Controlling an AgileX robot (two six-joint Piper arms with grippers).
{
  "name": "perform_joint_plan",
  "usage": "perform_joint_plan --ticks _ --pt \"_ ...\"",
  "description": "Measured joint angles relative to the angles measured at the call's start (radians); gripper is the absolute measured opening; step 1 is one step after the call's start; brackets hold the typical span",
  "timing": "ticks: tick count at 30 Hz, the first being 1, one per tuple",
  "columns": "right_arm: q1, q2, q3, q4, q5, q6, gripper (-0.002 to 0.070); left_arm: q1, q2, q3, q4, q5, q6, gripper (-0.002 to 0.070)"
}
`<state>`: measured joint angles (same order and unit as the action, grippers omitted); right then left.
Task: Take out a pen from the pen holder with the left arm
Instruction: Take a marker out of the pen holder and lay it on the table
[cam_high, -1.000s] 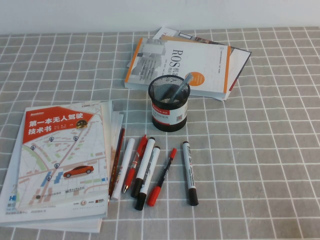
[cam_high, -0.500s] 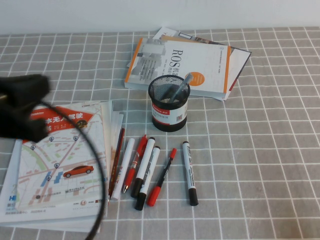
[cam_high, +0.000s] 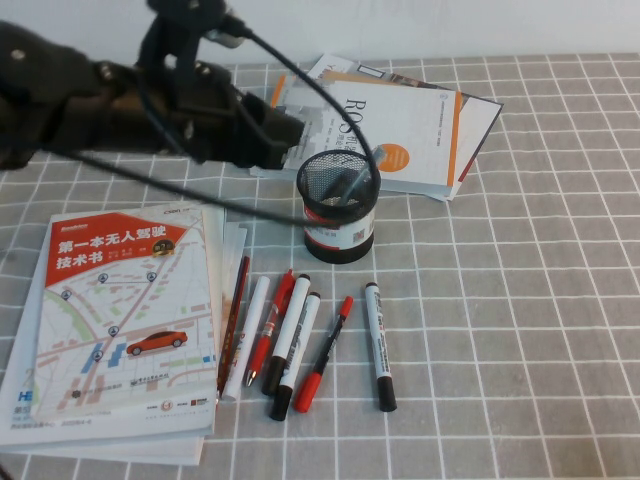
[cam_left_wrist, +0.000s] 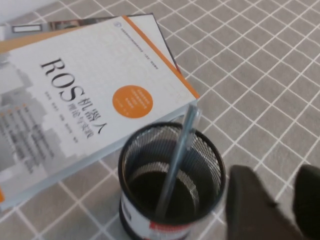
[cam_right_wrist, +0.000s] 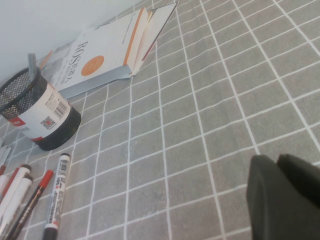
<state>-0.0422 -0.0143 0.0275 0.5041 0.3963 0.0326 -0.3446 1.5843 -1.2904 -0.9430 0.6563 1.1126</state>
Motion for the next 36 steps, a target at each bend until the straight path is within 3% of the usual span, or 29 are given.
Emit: perform_joint_plan --ticks 5,8,14,22,36 --pt "0.000 0.000 0.000 0.000 0.000 0.000 -0.0013 -0.007 0.159 -0.174 0.006 0.057 0.010 0.0363" --pt "0.000 0.000 0.000 0.000 0.000 0.000 -0.0013 -0.027 0.220 -0.230 0.006 0.059 0.074 0.0426" --pt "0.000 0.000 0.000 0.000 0.000 0.000 -0.0013 -0.089 0.303 -0.268 -0.008 0.025 0.242 0.0449" --pt "0.000 0.000 0.000 0.000 0.000 0.000 -0.0013 -0.154 0.381 -0.273 -0.107 -0.151 0.358 0.0452" --pt "0.000 0.000 0.000 -0.004 0.000 0.000 -0.0013 -0.158 0.476 -0.298 -0.271 -0.277 0.399 0.0450"
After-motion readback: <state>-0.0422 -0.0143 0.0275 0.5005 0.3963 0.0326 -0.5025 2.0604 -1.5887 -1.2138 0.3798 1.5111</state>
